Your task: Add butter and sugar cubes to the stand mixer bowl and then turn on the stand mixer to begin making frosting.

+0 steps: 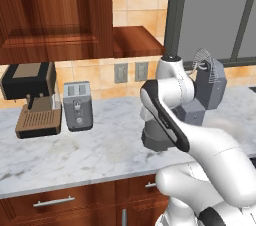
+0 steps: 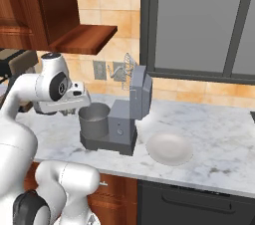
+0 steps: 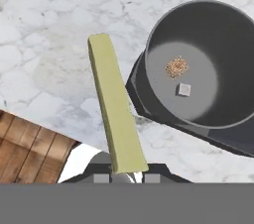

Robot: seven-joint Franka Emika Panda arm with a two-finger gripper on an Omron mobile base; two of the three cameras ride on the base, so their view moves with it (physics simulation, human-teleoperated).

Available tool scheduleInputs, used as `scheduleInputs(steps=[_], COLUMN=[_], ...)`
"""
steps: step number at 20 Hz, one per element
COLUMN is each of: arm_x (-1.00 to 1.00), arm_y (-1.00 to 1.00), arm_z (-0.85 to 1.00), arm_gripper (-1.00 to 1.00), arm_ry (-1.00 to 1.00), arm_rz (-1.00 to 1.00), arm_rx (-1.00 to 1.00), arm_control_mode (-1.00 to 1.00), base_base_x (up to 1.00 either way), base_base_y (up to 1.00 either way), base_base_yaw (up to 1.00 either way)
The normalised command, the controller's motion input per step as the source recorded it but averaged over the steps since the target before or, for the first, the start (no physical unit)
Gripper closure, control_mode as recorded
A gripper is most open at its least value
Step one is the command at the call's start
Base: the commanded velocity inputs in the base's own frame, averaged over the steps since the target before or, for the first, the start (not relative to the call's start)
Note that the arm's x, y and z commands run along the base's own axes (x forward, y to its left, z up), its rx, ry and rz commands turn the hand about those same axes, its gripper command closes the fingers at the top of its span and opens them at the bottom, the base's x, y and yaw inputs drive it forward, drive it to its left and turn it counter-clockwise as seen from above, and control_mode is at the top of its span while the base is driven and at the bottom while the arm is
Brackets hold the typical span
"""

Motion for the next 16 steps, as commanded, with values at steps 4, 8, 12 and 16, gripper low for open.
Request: scheduleInputs(steps=[4, 8, 12, 16], arm_x=[0.34, 0.21, 0.20, 0.20], arm_y=[-0.16, -0.29, -0.35, -0.21], arm_z=[-0.06, -0.03, -0.16, -0.24], arm_gripper=[1.00, 1.00, 1.00, 1.00], arm_ry=[0.00, 0.00, 0.00, 0.00], arm_rz=[0.00, 0.00, 0.00, 0.00], arm_rx=[0.00, 0.00, 0.00, 0.00], arm_control_mode=[-1.00, -1.00, -1.00, -1.00], base_base_x=[0.00, 0.00, 0.00, 0.00], base_base_y=[0.00, 0.00, 0.00, 0.00], base_base_yaw=[0.00, 0.00, 0.00, 0.00])
